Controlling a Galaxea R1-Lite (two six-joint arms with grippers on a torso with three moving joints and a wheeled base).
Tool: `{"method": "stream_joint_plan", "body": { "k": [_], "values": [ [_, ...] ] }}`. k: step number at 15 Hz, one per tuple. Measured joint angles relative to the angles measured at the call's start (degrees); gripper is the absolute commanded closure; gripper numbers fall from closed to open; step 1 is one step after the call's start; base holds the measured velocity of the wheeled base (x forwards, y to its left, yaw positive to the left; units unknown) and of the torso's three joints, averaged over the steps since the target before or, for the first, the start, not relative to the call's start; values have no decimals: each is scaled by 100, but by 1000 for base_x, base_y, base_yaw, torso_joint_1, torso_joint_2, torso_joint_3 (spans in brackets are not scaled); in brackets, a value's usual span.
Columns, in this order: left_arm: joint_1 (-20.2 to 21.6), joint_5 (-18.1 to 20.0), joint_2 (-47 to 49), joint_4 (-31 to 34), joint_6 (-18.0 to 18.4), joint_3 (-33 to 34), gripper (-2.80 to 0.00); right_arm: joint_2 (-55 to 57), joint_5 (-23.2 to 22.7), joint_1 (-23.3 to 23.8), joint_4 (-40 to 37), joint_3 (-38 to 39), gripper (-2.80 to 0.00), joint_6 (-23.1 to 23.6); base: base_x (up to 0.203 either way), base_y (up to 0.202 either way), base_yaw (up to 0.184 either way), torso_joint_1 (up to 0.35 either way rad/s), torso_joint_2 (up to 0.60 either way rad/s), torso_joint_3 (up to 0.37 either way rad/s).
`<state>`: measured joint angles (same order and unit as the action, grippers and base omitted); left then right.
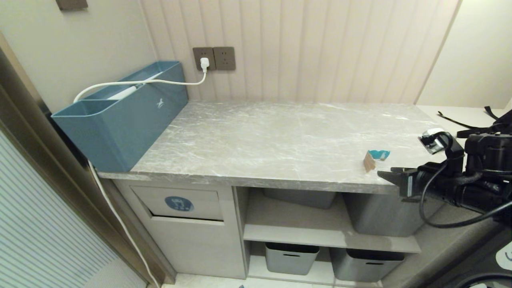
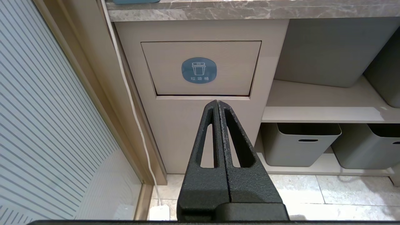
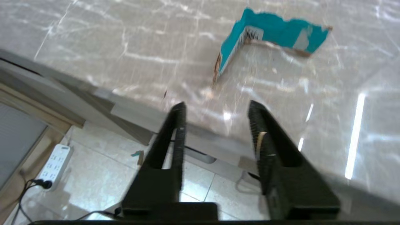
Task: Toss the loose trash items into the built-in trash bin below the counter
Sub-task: Pick up the garbage
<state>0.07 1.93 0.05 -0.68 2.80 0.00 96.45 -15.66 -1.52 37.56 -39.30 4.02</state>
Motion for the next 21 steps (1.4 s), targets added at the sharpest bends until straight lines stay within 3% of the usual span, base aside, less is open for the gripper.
{"method": "stream_joint_plan", "body": {
  "k": [5,11,12,19,21],
  "values": [
    [0,-4,2,2,0,0,0,412,193,-315,0,-353,-280,-17,0,0,0,0,0,0],
    [0,-2,2,0,-1,0,0,748,538,-373,234,-647,-280,-61,0,0,0,0,0,0],
    [0,-3,2,0,-2,0,0,788,544,-373,248,-647,0,-69,0,0,0,0,0,0],
    [-5,-30,2,6,-33,0,0,900,611,-382,317,-658,0,-65,0,0,0,0,0,0],
    [-5,-91,2,11,-270,0,0,901,607,-382,317,-647,0,-80,0,0,0,0,0,0]
  ]
}}
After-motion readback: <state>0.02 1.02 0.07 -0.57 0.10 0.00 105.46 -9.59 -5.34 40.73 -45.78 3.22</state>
